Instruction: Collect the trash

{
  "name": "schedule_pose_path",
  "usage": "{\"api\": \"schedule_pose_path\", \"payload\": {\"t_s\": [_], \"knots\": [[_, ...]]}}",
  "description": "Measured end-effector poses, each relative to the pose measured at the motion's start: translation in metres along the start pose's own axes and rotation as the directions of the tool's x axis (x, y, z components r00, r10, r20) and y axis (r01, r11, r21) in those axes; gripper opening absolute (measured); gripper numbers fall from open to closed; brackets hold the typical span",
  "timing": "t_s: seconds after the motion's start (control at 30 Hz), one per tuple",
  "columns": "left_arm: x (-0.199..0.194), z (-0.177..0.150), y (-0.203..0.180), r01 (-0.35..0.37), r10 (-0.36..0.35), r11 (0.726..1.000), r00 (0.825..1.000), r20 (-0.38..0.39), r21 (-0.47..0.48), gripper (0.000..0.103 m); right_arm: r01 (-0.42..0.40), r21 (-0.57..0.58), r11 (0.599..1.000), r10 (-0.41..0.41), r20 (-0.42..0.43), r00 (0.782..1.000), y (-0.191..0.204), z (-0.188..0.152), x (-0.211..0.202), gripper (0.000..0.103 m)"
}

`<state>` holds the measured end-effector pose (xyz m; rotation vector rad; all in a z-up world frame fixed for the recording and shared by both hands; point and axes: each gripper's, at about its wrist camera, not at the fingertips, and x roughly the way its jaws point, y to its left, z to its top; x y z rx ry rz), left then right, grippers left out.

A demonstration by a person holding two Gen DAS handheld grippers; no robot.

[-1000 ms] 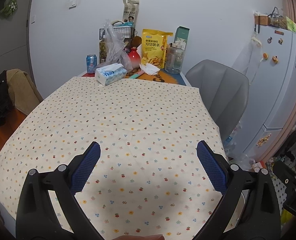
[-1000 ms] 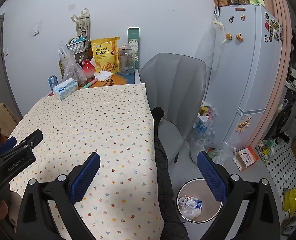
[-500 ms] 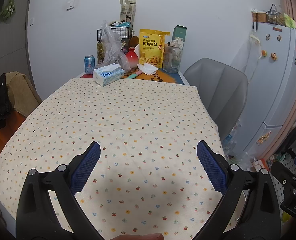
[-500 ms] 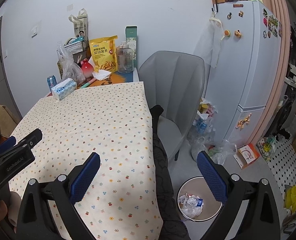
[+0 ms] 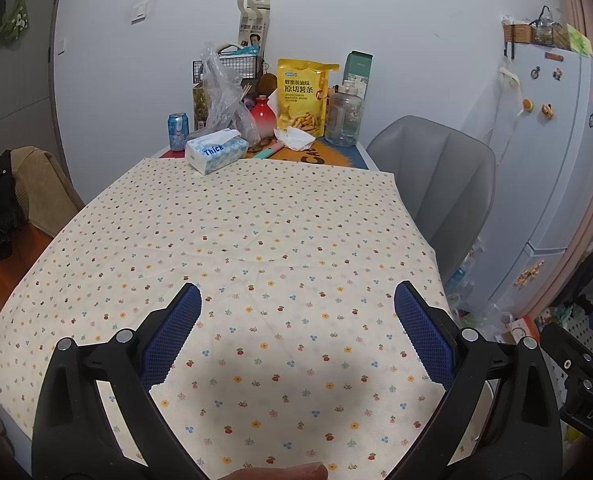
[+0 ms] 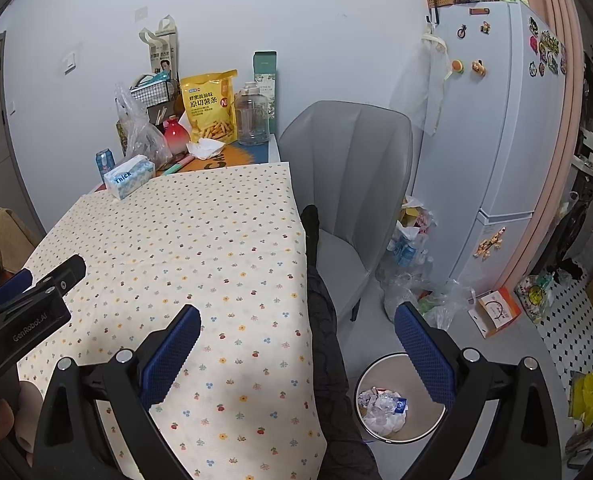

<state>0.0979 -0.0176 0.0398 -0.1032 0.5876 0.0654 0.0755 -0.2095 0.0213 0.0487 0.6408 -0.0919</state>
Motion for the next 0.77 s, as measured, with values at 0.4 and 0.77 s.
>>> {"api": "schedule_pose_path", "payload": {"t_s": [0.4,0.77], "knots": [[-0.0009,0.0011,-0.0022,0.002,-0.002,1.0,1.0,0.011,0.019,0.096,0.0,-0.003,1.0,0.0,-0.009,1.0,0.0,-0.0011,0.0036,0.095],[0.0023,0.0013,-0.0046,0.005,-0.005,1.0,1.0,-0.001,0.022,0.096,0.0,-0.001,1.0,0.0,-0.012,1.0,-0.0041,-0.0013,0.0059,0.095]]}}
